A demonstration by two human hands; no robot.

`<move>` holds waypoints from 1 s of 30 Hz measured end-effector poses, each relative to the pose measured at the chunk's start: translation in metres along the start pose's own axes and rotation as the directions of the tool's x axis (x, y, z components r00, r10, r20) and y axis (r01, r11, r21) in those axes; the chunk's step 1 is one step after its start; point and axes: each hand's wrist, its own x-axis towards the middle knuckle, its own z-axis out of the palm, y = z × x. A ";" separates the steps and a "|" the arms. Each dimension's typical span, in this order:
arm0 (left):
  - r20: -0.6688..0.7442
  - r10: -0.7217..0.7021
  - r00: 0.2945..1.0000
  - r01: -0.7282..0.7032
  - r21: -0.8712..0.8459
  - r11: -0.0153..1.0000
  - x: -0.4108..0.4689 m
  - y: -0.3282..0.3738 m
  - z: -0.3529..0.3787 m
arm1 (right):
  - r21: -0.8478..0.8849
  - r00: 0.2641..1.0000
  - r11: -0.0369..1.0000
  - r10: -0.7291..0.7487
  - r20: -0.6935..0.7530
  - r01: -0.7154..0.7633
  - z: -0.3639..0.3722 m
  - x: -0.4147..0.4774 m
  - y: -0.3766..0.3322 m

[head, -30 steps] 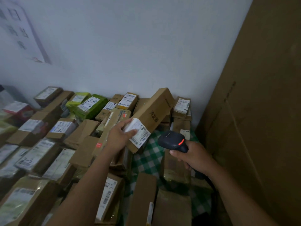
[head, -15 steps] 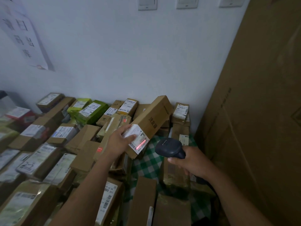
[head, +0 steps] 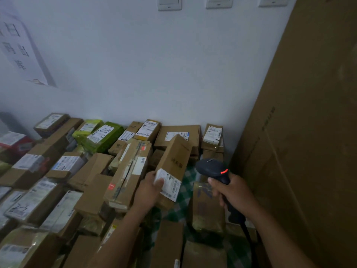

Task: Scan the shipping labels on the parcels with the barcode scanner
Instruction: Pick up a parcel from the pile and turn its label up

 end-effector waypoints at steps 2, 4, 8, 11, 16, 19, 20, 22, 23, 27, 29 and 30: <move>0.057 -0.055 0.997 0.054 0.013 0.998 0.006 -0.010 0.013 | 0.035 0.999 0.999 0.029 -0.020 -0.028 -0.001 0.007 0.005; 0.124 -0.123 0.985 0.127 -0.024 0.992 0.013 -0.018 0.024 | 0.043 0.998 0.997 0.062 -0.015 -0.062 0.000 0.013 0.010; 0.218 -0.193 0.957 0.208 -0.052 0.977 0.023 -0.029 0.043 | 0.037 0.989 0.988 0.148 -0.004 -0.148 0.008 0.026 0.022; 0.290 -0.216 0.933 0.244 -0.064 0.968 0.032 -0.039 0.055 | 0.047 0.982 0.981 0.187 -0.008 -0.186 0.017 0.033 0.032; 0.387 -0.276 0.880 0.311 -0.029 0.950 0.037 -0.051 0.070 | 0.015 0.973 0.973 0.229 0.009 -0.229 0.024 0.040 0.044; 0.361 -0.252 0.898 0.273 -0.006 0.962 0.040 -0.061 0.076 | -0.004 0.969 0.969 0.248 0.017 -0.248 0.026 0.043 0.049; 0.351 -0.241 0.905 0.252 0.014 0.968 0.042 -0.065 0.077 | -0.007 0.968 0.968 0.251 0.019 -0.251 0.026 0.043 0.050; 0.350 -0.219 0.911 0.203 0.082 0.976 0.043 -0.070 0.078 | -0.008 0.968 0.968 0.252 0.018 -0.252 0.028 0.044 0.052; 0.356 -0.209 0.911 0.178 0.118 0.977 0.043 -0.071 0.078 | -0.006 0.969 0.969 0.248 0.019 -0.248 0.029 0.044 0.051; 0.326 -0.150 0.933 0.114 0.127 0.985 0.035 -0.061 0.073 | 0.023 0.975 0.975 0.217 0.050 -0.219 0.035 0.040 0.046; 0.230 -0.044 0.972 0.008 0.153 0.988 0.028 -0.049 0.066 | 0.027 0.979 0.980 0.197 0.059 -0.199 0.039 0.039 0.039; 0.176 0.044 0.983 -0.076 0.181 0.981 0.024 -0.041 0.060 | 0.023 0.981 0.982 0.185 0.063 -0.186 0.041 0.038 0.035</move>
